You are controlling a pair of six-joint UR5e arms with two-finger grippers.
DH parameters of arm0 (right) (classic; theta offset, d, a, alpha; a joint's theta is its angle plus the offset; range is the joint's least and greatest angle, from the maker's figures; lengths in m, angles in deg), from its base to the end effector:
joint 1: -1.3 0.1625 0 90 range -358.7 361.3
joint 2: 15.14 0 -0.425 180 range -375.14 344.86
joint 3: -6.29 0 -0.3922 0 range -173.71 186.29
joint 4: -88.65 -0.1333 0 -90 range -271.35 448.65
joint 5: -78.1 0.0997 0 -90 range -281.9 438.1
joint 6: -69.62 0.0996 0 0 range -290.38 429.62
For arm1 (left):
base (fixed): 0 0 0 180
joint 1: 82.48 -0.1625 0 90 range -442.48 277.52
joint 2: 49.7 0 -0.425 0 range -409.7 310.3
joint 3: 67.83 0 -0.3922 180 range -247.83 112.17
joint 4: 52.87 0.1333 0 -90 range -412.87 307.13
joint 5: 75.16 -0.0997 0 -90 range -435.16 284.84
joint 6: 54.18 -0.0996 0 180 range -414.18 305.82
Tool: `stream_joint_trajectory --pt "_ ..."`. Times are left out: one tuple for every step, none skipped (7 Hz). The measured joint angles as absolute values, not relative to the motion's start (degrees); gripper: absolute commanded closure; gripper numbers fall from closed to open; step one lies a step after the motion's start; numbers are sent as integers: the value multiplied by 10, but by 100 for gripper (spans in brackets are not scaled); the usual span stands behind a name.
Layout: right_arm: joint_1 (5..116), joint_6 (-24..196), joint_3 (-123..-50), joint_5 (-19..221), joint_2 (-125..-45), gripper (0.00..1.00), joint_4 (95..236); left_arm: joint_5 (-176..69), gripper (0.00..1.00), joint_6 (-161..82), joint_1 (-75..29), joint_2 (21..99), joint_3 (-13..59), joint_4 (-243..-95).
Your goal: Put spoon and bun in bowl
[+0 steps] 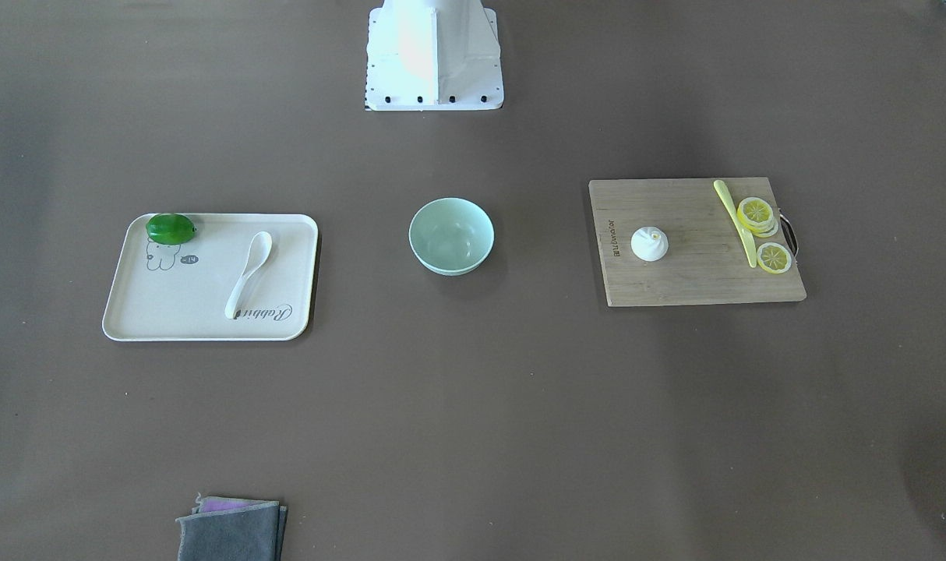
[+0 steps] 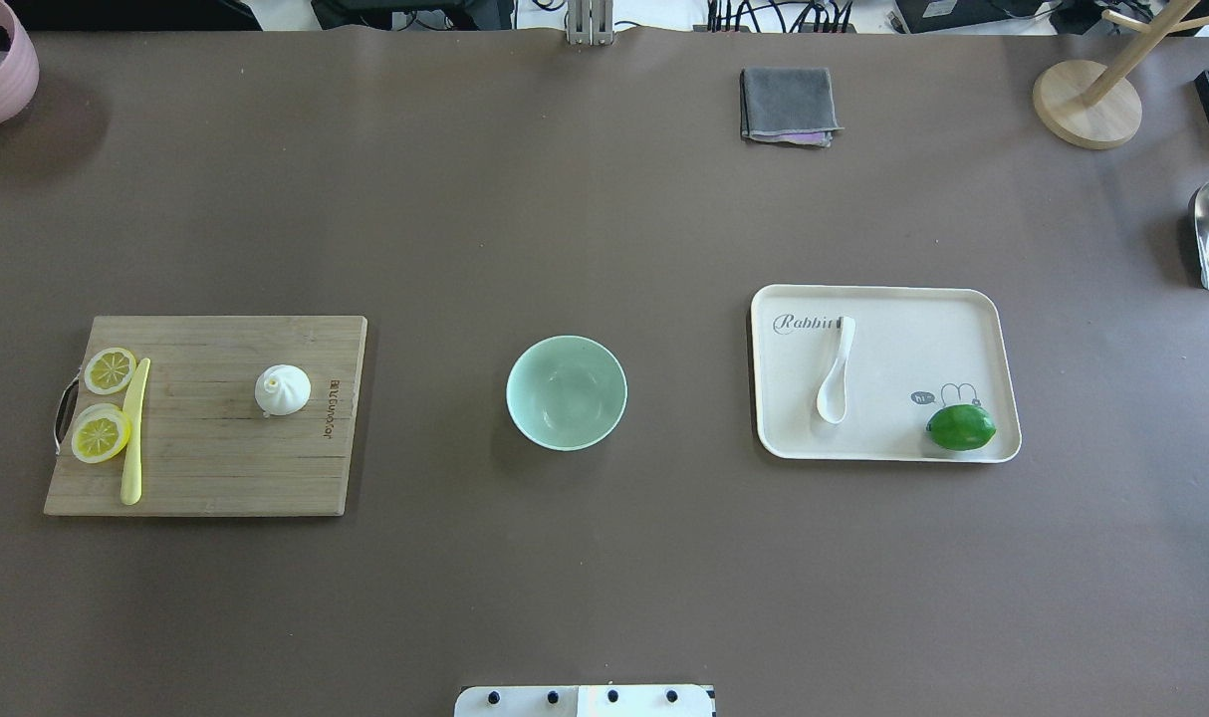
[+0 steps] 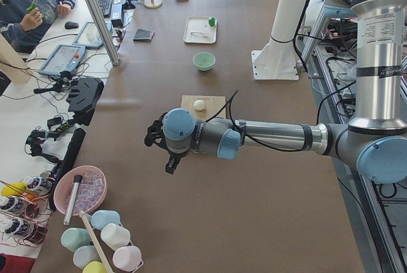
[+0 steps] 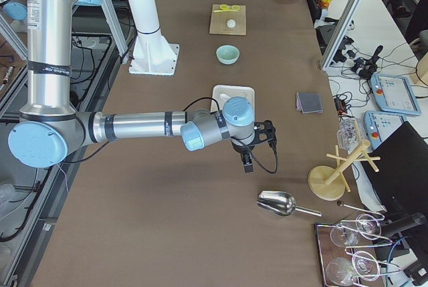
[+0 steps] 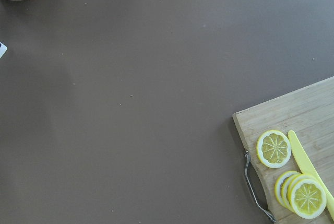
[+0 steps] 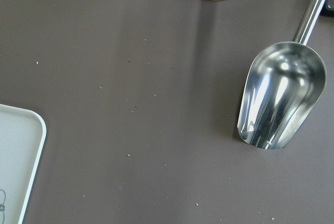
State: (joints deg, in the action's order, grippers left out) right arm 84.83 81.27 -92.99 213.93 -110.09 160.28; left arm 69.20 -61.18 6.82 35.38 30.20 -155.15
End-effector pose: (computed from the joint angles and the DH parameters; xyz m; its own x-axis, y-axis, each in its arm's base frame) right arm 0.0081 -0.4771 0.5819 0.6685 -0.1612 0.7260 -0.0317 0.9692 0.2443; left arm -0.0467 -0.4673 0.5942 0.5743 0.3386 -0.7454 -0.0824 0.9297 0.3589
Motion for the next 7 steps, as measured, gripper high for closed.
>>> stream_joint_trajectory --pt "848 820 -930 2137 -1101 0 1603 690 2 -611 69 354 303 -1551" --pt "848 825 -930 2128 -1101 0 1603 685 2 -610 69 354 303 -1549" --pt "848 827 -929 2120 -1102 0 1604 662 2 -609 70 353 302 -1546" --pt "848 827 -929 2115 -1104 0 1604 631 2 -608 71 350 305 -1538" --pt "848 827 -929 2113 -1105 0 1604 613 2 -608 72 345 305 -1531" --pt "848 828 -930 2112 -1105 0 1603 599 2 -608 72 341 305 -1528" --pt "847 828 -931 2112 -1103 0 1603 589 2 -609 72 339 306 -1529"
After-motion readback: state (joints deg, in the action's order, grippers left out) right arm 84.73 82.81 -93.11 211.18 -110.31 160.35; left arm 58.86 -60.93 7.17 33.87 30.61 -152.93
